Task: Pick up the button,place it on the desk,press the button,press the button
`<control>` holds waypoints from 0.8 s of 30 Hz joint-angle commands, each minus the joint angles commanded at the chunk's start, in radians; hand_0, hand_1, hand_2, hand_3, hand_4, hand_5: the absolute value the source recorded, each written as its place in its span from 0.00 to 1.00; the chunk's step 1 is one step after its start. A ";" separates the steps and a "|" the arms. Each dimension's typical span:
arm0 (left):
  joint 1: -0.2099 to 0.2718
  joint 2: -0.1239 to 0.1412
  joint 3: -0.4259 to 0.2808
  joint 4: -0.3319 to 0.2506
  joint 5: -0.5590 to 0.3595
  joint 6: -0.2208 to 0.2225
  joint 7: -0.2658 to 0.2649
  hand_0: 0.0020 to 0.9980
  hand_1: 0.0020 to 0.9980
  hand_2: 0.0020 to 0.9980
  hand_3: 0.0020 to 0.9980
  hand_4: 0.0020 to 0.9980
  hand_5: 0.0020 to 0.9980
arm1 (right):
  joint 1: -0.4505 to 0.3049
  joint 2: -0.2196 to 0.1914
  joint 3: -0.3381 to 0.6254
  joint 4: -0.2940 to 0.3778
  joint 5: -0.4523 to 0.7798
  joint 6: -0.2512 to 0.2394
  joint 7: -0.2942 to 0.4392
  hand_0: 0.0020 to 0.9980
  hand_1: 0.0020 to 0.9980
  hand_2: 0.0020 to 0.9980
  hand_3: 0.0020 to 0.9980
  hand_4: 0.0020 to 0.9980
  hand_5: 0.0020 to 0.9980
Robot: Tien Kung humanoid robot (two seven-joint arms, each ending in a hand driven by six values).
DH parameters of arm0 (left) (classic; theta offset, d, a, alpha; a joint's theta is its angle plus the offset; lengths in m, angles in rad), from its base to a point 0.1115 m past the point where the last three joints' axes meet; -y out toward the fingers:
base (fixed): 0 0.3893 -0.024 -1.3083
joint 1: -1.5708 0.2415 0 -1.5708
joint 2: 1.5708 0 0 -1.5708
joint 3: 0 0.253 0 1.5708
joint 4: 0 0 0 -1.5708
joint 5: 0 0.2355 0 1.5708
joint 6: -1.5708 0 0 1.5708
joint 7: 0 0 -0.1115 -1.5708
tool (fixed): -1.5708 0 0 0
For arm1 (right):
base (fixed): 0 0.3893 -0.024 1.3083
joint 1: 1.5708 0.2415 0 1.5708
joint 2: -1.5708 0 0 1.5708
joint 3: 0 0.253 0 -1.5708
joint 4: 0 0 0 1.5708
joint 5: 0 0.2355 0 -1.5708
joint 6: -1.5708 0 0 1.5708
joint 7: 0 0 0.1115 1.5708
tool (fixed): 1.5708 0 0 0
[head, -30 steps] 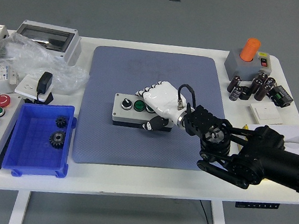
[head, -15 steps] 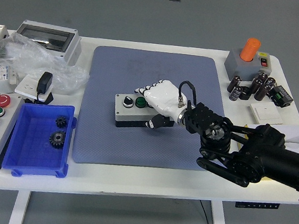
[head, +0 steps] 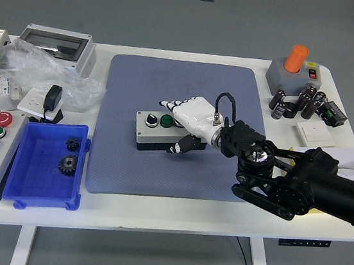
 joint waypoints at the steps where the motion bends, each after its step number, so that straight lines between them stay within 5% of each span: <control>1: 0.000 0.000 -0.001 0.000 0.001 0.000 0.000 0.62 0.63 0.57 0.61 0.63 0.36 | -0.001 -0.004 0.003 0.005 -0.001 0.001 -0.003 0.72 0.70 0.92 1.00 1.00 0.63; 9: 0.000 0.000 -0.009 -0.001 0.008 0.004 -0.002 0.62 0.63 0.57 0.61 0.61 0.34 | -0.007 -0.051 0.012 0.066 0.009 0.021 -0.027 0.67 0.70 0.92 1.00 1.00 0.71; 24: -0.001 0.002 -0.007 0.000 0.007 0.006 -0.004 0.62 0.63 0.57 0.61 0.60 0.33 | -0.024 -0.102 0.021 0.130 0.018 0.029 -0.041 0.63 0.69 0.92 1.00 1.00 0.70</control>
